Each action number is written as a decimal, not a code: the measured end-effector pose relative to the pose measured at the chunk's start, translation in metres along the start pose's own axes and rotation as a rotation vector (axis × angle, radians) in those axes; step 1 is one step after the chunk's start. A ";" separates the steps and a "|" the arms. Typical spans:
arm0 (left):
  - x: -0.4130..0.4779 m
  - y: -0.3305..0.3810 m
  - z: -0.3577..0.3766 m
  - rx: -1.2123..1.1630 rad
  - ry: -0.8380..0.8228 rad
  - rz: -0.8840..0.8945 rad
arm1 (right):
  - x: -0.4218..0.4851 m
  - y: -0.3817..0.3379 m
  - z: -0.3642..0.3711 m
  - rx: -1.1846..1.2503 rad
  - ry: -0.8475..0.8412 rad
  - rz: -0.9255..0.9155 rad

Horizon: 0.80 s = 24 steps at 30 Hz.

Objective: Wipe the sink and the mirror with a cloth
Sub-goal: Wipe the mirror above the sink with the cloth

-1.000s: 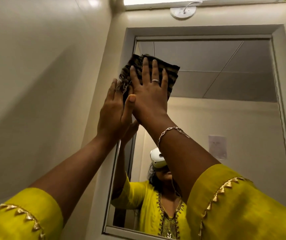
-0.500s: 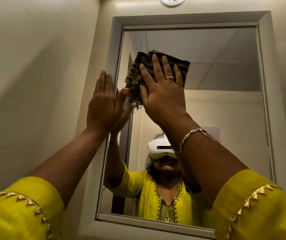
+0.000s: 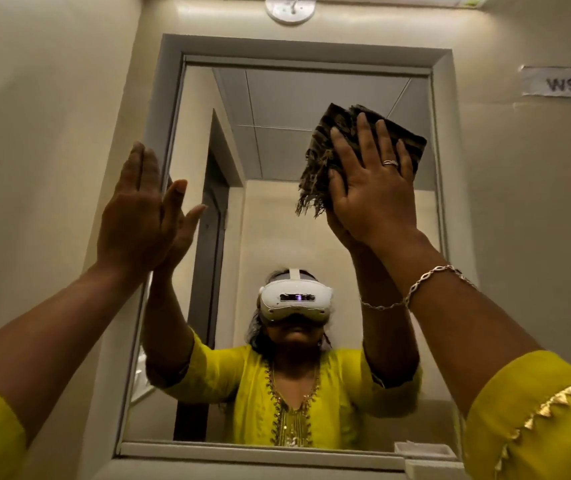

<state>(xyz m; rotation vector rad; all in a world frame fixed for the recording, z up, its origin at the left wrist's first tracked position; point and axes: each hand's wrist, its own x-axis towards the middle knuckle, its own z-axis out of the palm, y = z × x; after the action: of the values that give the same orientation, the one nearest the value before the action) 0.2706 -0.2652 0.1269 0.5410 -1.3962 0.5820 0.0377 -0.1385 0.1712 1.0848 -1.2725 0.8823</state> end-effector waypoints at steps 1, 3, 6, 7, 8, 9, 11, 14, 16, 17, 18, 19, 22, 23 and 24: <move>0.000 -0.001 0.001 0.003 0.005 0.003 | 0.000 0.009 -0.002 -0.001 0.003 0.012; 0.000 -0.002 0.002 0.022 0.017 0.003 | 0.000 0.026 -0.007 -0.014 0.004 0.036; 0.000 0.001 0.001 0.052 0.035 0.008 | -0.001 0.040 -0.010 -0.033 0.010 0.050; 0.000 0.002 0.002 0.060 0.041 0.010 | -0.003 0.042 -0.011 -0.034 0.013 0.054; 0.000 0.003 0.001 0.072 0.046 0.011 | -0.004 0.042 -0.011 -0.035 0.016 0.063; 0.001 0.002 0.002 0.083 0.050 0.014 | -0.006 0.041 -0.011 -0.041 0.017 0.077; 0.001 -0.003 0.005 0.096 0.051 0.022 | -0.011 0.040 -0.009 -0.055 0.022 0.112; 0.003 -0.013 0.008 0.064 0.034 0.042 | -0.020 0.036 -0.007 -0.064 0.055 0.166; 0.003 -0.012 0.006 -0.055 0.048 0.009 | -0.027 0.030 -0.004 -0.063 0.081 0.204; 0.002 -0.010 0.005 -0.093 0.074 -0.011 | -0.030 0.027 -0.003 -0.061 0.085 0.224; 0.001 -0.006 0.004 -0.106 0.104 -0.025 | -0.032 0.023 -0.001 -0.057 0.086 0.243; 0.001 -0.004 0.003 -0.120 0.123 -0.032 | -0.034 0.019 0.000 -0.054 0.087 0.259; 0.000 0.006 -0.002 -0.192 0.148 -0.041 | -0.037 0.007 0.004 -0.054 0.083 0.279; -0.001 0.009 -0.004 -0.216 0.152 -0.049 | -0.039 0.003 0.006 -0.054 0.086 0.280; -0.001 0.010 -0.005 -0.238 0.156 -0.059 | -0.039 -0.002 0.008 -0.052 0.093 0.281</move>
<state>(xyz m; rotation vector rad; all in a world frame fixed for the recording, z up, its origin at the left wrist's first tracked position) 0.2675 -0.2546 0.1252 0.3370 -1.2761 0.3949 0.0329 -0.1441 0.1316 0.8259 -1.3821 1.0906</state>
